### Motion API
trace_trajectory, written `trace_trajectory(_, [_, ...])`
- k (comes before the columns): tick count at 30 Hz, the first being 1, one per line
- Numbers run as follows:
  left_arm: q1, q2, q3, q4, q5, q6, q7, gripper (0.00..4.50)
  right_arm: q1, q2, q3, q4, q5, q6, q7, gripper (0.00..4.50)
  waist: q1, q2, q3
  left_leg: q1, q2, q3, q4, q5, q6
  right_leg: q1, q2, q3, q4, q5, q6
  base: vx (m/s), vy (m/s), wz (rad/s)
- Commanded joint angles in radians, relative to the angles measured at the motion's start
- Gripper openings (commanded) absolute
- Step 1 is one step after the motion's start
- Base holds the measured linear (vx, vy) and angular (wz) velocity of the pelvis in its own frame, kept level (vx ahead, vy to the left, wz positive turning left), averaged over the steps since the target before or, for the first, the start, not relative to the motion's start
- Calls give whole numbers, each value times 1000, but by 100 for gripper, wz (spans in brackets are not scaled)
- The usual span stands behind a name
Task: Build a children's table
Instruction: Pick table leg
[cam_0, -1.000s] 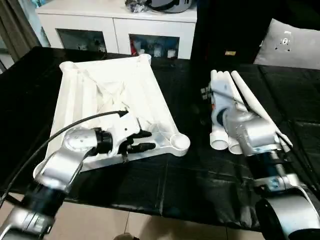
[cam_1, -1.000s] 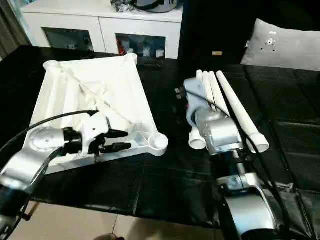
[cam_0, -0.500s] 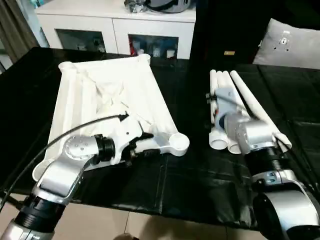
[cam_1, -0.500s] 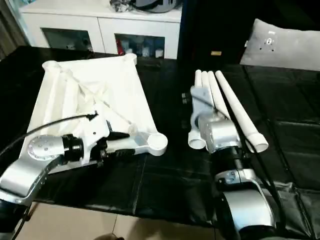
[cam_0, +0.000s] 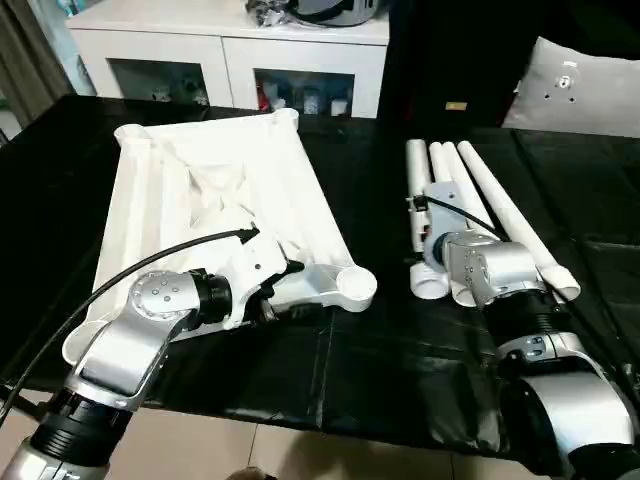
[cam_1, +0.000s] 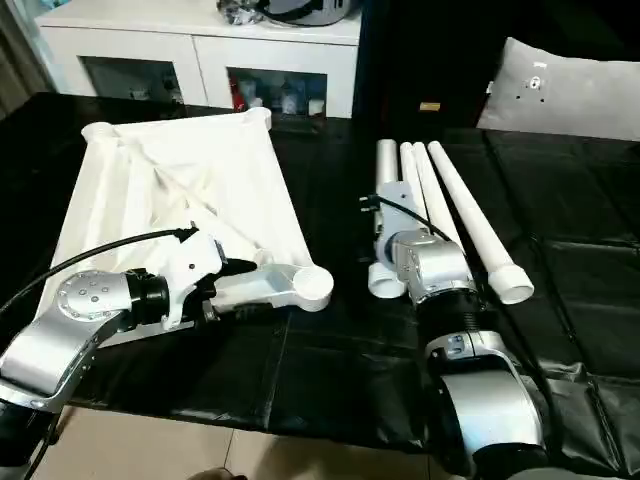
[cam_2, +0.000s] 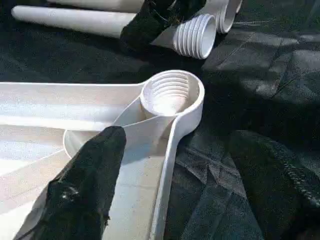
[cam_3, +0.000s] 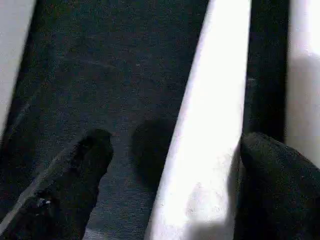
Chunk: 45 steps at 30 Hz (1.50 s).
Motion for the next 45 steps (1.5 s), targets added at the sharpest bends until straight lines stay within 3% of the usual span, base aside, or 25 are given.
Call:
trace_trajectory(1, [-15, 7, -7, -16, 10, 7, 6, 407, -11, 12, -9, 45, 19, 20, 24, 402, 3, 13, -63, 22, 62, -15, -67, -87, -26, 43, -79, 40, -61, 181, -269, 0, 0, 0])
trace_trajectory(6, [-17, 1, -8, -28, 4, 14, 11, 446, -25, -9, 10, 81, 2, 26, 84, 355, 5, 9, -62, 22, 64, -14, -69, -103, -30, 42, -80, 39, -63, 149, -271, 0, 0, 0])
trace_trajectory(14, [-18, 2, -7, -28, 5, 12, 12, 450, -70, -33, 37, 130, 5, 110, 151, 286, 6, 8, -61, 20, 65, -13, -68, -96, -23, 42, -80, 38, -64, 137, -275, 0, 0, 0])
trace_trajectory(25, [-26, -1, -6, -19, 13, 11, 27, 450, -90, -55, 54, 153, -1, 119, 228, 193, 8, 10, -61, 20, 66, -13, -67, -98, -19, 41, -82, 37, -63, 137, -280, 0, 0, 0])
trace_trajectory(27, [-25, 0, -5, -20, 12, 12, 27, 450, -88, -56, 54, 152, -3, 115, 230, 188, 8, 9, -62, 20, 65, -13, -67, -93, -19, 41, -80, 37, -62, 147, -281, 0, 0, 0])
trace_trajectory(29, [-21, 6, -1, -27, 8, 14, 22, 450, -81, -57, 45, 148, -2, 103, 237, 184, 9, 17, -62, 20, 65, -14, -67, -99, -23, 40, -81, 36, -62, 147, -282, 0, 0, 0])
trace_trajectory(33, [-20, 9, -3, -25, 11, 7, 19, 450, -73, -58, 41, 137, 0, 105, 246, 184, 7, 15, -62, 21, 66, -14, -68, -115, -28, 40, -80, 36, -63, 141, -281, 0, 0, 0])
trace_trajectory(34, [-21, 8, -2, -23, 12, 3, 22, 450, -70, -58, 41, 133, 1, 102, 247, 184, 8, 19, -62, 21, 65, -14, -67, -109, -29, 40, -80, 36, -61, 152, -283, 0, 0, 0])
trace_trajectory(37, [-22, 6, -3, -18, 16, -5, 27, 450, -59, -57, 33, 123, 7, 87, 249, 184, 8, 17, -62, 21, 66, -14, -67, -112, -30, 41, -80, 36, -62, 166, -281, 0, 0, 0])
trace_trajectory(39, [-25, 2, -1, -12, 20, -13, 39, 450, -32, -47, -37, 71, 57, 30, 237, 184, 9, 22, -61, 21, 67, -16, -69, -129, -35, 41, -81, 36, -63, 155, -279, 0, 0, 0])
trace_trajectory(45, [-37, -31, 40, 14, 21, -53, 101, 450, 5, -43, -116, -86, 116, -9, 228, 183, 9, 18, -64, 19, 64, -15, -66, -101, -14, 45, -81, 37, -63, 179, -277, 0, 0, 0])
